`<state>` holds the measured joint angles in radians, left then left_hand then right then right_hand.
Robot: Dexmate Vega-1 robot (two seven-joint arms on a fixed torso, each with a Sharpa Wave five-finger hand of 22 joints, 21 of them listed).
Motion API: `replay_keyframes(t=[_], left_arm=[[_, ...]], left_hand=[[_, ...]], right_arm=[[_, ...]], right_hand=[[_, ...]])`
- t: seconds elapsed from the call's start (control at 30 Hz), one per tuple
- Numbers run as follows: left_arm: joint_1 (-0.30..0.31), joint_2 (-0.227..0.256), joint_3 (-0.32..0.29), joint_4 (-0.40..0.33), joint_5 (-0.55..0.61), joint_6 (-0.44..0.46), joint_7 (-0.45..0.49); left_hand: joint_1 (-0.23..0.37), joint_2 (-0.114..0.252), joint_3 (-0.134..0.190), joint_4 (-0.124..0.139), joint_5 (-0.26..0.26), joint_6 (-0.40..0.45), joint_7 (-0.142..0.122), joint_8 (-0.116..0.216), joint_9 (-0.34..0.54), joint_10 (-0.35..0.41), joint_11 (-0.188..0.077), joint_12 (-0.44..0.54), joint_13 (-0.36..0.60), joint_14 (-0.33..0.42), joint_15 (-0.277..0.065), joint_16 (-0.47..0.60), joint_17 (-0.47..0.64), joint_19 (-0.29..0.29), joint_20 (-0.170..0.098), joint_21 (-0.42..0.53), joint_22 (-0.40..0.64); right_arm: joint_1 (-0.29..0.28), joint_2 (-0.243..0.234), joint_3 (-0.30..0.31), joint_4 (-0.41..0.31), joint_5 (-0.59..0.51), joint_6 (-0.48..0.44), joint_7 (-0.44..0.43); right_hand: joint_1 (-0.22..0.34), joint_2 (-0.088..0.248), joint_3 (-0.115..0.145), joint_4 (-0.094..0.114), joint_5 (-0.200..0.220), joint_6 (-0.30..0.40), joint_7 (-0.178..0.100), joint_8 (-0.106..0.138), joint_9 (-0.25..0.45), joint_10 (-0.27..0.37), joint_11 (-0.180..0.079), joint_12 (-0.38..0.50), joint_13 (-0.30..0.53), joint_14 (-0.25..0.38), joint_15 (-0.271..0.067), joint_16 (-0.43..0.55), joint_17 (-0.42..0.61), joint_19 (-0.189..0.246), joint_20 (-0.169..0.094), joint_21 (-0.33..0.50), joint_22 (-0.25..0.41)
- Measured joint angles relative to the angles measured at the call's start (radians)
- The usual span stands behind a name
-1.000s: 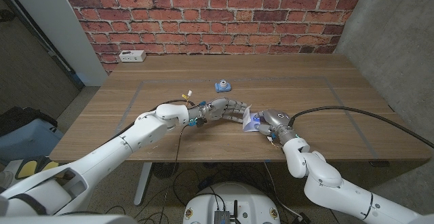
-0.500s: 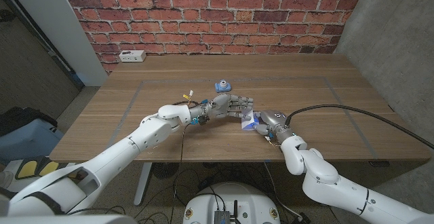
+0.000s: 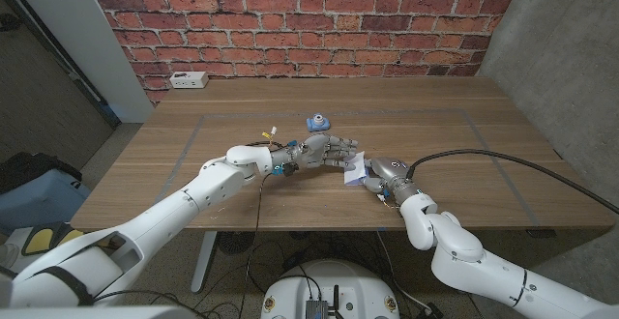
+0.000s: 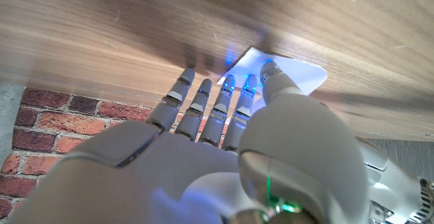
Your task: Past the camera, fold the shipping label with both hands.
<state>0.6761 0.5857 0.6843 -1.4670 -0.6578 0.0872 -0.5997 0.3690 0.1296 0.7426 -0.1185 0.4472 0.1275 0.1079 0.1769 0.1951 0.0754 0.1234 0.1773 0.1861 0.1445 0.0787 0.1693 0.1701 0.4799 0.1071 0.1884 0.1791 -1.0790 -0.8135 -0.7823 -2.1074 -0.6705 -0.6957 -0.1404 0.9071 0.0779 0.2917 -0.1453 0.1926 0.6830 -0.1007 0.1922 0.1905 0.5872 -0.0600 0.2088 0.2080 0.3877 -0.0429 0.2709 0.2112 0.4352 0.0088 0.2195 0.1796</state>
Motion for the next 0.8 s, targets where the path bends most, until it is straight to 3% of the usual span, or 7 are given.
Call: replay_keyframes(t=[0.23, 0.43, 0.8], left_arm=[[-0.022, -0.009, 0.015, 0.017, 0.014, 0.018, -0.006], [-0.037, -0.014, 0.028, 0.022, 0.030, 0.041, -0.007], [-0.053, -0.018, 0.042, 0.017, 0.052, 0.075, 0.015]], left_hand=[[-0.001, -0.001, 0.000, 0.000, 0.000, -0.023, 0.001, 0.000, 0.000, -0.028, -0.002, 0.000, 0.000, -0.029, 0.004, 0.000, 0.000, -0.019, -0.004, 0.000, 0.000], [-0.006, -0.006, -0.008, 0.000, -0.004, -0.054, 0.002, 0.000, 0.000, -0.063, 0.006, 0.000, 0.000, -0.055, 0.005, 0.000, -0.003, -0.044, -0.003, -0.004, 0.000], [-0.006, -0.006, -0.012, -0.004, -0.007, -0.082, -0.011, 0.000, -0.005, -0.085, 0.012, 0.000, 0.000, -0.072, 0.011, 0.000, -0.003, -0.059, -0.002, -0.004, 0.000]], right_arm=[[0.000, -0.002, 0.009, -0.007, 0.010, 0.012, -0.001], [-0.004, -0.005, 0.024, -0.014, 0.023, 0.024, -0.010], [-0.030, -0.009, 0.062, -0.031, 0.038, 0.023, -0.053]], right_hand=[[-0.011, -0.009, -0.016, 0.006, 0.000, -0.019, -0.001, -0.004, 0.000, -0.024, 0.003, -0.009, 0.000, 0.000, 0.000, 0.000, 0.001, 0.015, 0.002, 0.000, 0.000], [-0.029, 0.005, -0.024, 0.015, 0.000, -0.030, 0.002, -0.004, 0.000, -0.025, 0.003, -0.009, 0.000, 0.000, 0.000, 0.000, 0.005, 0.015, 0.003, 0.000, 0.000], [-0.013, 0.048, -0.008, 0.013, 0.000, -0.029, 0.003, -0.004, 0.000, -0.030, 0.008, -0.009, 0.004, 0.000, 0.000, 0.000, 0.010, 0.010, 0.008, 0.000, 0.000]])
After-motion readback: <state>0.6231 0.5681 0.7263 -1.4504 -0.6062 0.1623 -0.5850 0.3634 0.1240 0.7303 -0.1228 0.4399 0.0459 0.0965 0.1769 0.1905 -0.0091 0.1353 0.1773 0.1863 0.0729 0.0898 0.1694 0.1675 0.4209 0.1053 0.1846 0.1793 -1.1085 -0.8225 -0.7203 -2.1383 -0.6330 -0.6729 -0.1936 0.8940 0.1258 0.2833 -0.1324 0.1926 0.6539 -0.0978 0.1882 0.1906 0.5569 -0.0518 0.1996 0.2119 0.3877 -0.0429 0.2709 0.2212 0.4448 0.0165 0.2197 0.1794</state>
